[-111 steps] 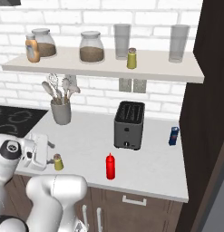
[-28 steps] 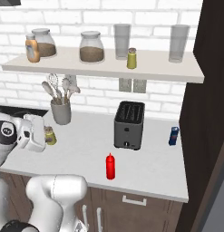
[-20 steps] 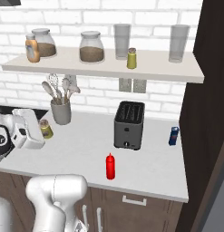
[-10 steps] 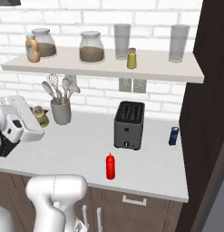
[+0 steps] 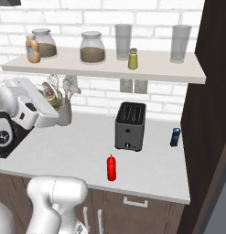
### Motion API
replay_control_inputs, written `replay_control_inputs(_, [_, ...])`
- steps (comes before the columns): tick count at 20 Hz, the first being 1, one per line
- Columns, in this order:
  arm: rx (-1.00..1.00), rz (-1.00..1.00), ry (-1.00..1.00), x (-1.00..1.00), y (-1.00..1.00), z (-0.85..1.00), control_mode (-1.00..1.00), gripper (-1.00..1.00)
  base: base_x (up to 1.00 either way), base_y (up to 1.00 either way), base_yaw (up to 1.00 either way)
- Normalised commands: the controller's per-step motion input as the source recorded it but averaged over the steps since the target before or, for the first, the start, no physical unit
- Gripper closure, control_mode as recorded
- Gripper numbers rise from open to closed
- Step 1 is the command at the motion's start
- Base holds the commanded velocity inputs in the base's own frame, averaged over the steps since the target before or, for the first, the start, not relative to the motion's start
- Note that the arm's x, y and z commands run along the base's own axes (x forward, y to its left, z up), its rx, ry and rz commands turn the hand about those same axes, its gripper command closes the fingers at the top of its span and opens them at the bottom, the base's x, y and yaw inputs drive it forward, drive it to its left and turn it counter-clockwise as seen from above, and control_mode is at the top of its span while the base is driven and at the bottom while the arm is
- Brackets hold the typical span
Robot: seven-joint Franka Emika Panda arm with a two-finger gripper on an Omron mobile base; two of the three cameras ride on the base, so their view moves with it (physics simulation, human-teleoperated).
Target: Put the shaker and condiment bottle from the counter next to their counterparts in the cabinet.
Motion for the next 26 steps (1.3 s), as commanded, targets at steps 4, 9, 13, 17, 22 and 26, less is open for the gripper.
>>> replay_control_inputs(4, [0.0,0.03,0.0,-0.09,-0.52,0.8,-1.0,1.0,0.0,0.0,0.0])
replay_control_inputs(9, [0.0,0.01,0.06,0.0,-0.53,0.66,-1.0,1.0,0.0,0.0,0.0])
replay_control_inputs(13, [-0.03,0.0,0.26,0.18,-0.46,0.39,-1.0,1.0,0.0,0.0,0.0])
replay_control_inputs(17, [-0.04,0.0,0.45,0.37,-0.32,0.08,-1.0,1.0,0.0,0.0,0.0])
replay_control_inputs(22, [-0.01,0.0,0.18,0.14,-0.03,0.0,-1.0,1.0,0.0,0.0,0.0])
replay_control_inputs(26, [-0.13,0.02,-0.12,0.1,0.0,-0.1,-1.0,1.0,0.0,0.0,0.0])
